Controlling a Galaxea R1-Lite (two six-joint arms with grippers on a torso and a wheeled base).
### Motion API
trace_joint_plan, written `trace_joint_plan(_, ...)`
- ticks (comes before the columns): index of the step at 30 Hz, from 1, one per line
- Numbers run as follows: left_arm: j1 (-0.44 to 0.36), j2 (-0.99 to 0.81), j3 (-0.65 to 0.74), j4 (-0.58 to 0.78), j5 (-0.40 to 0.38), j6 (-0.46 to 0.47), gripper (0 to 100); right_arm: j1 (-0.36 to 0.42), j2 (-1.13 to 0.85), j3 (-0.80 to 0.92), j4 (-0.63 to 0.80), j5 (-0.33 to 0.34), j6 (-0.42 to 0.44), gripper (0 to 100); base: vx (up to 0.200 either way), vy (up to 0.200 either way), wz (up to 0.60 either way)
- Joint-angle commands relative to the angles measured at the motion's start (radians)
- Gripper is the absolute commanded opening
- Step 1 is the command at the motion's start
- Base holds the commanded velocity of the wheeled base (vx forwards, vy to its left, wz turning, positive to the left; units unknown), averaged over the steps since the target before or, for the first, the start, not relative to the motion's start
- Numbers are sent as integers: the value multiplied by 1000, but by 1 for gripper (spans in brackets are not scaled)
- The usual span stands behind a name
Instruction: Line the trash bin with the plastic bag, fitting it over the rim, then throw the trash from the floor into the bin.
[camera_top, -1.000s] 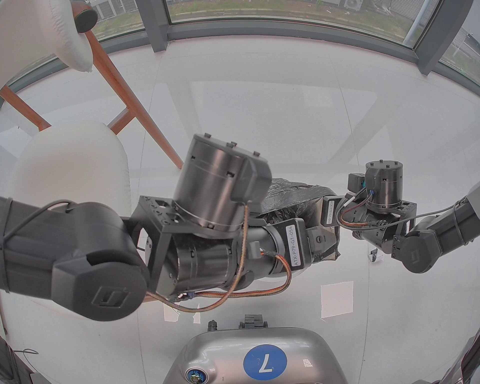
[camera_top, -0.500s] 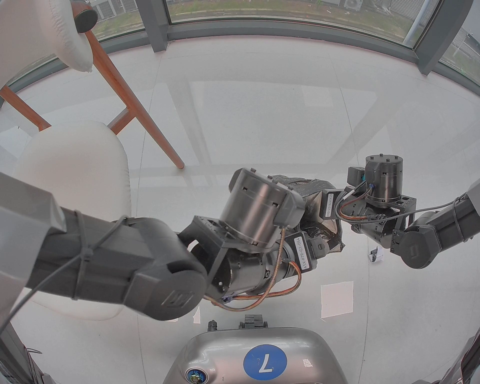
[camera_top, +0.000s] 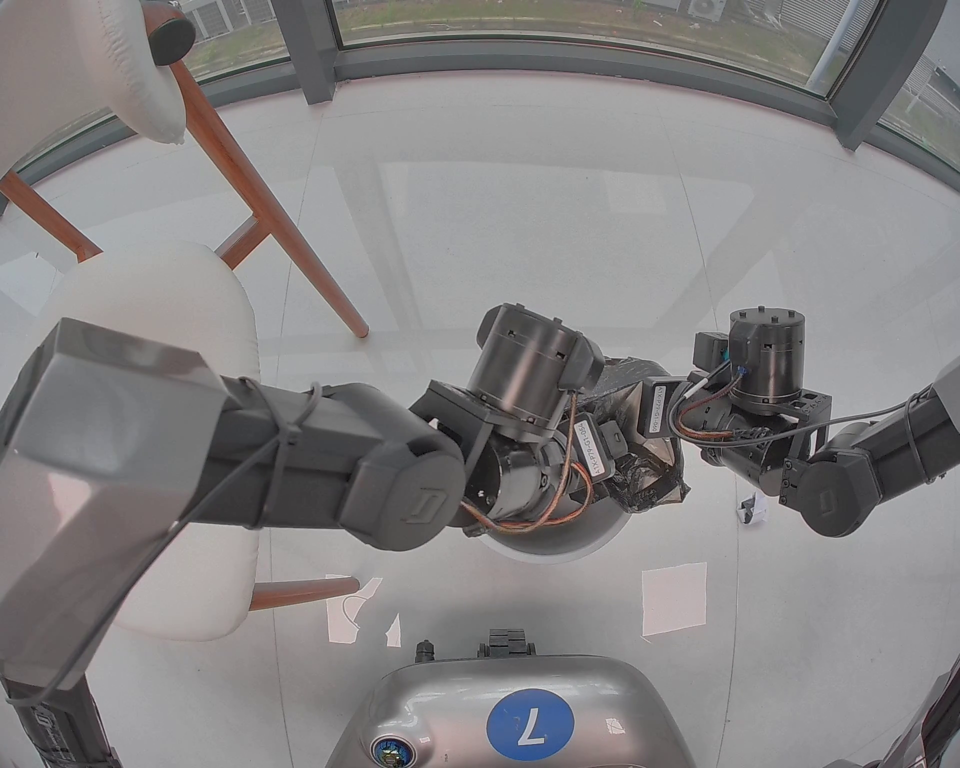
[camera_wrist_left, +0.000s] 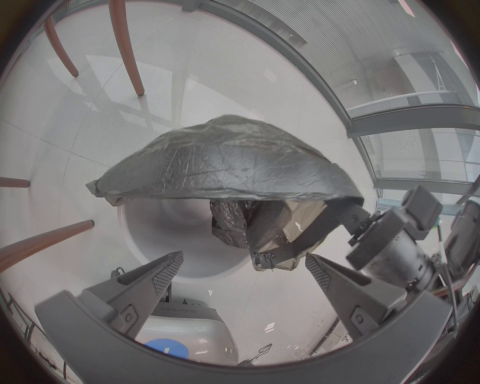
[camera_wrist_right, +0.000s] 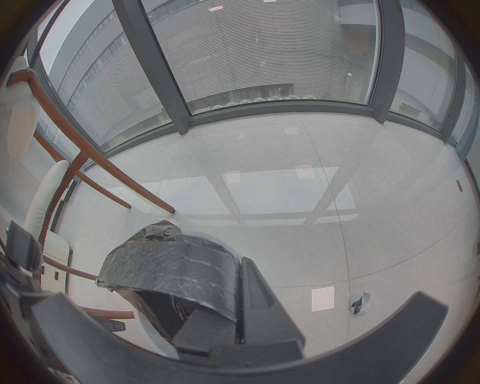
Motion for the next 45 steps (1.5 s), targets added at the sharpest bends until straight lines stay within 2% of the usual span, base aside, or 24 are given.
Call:
trace_joint_plan(1, 7, 51, -30, 0, 14, 0, 100, 3, 0, 3, 0, 0, 0, 0, 0, 0, 0)
trace_joint_plan(8, 18, 77, -144, 4, 34, -2, 100, 3, -3, 11, 0, 0, 0, 0, 0, 0, 0)
trace_joint_plan(24, 95, 75, -161, 27, 52, 0, 100, 5, 0, 9, 0, 1, 0, 0, 0, 0, 0)
trace_joint_plan(25, 96, 75, -162, 27, 52, 0, 0, 5, 0, 9, 0, 1, 0, 0, 0, 0, 0)
trace_joint_plan(37, 96, 71, -196, 32, 61, 6, 0, -1, 5, 3, 1, 1, -3, 0, 0, 0, 0)
trace_joint_plan(45, 84, 48, -170, 138, 51, 26, 0, -26, 8, 0, 16, 15, -5, 0, 0, 0, 0)
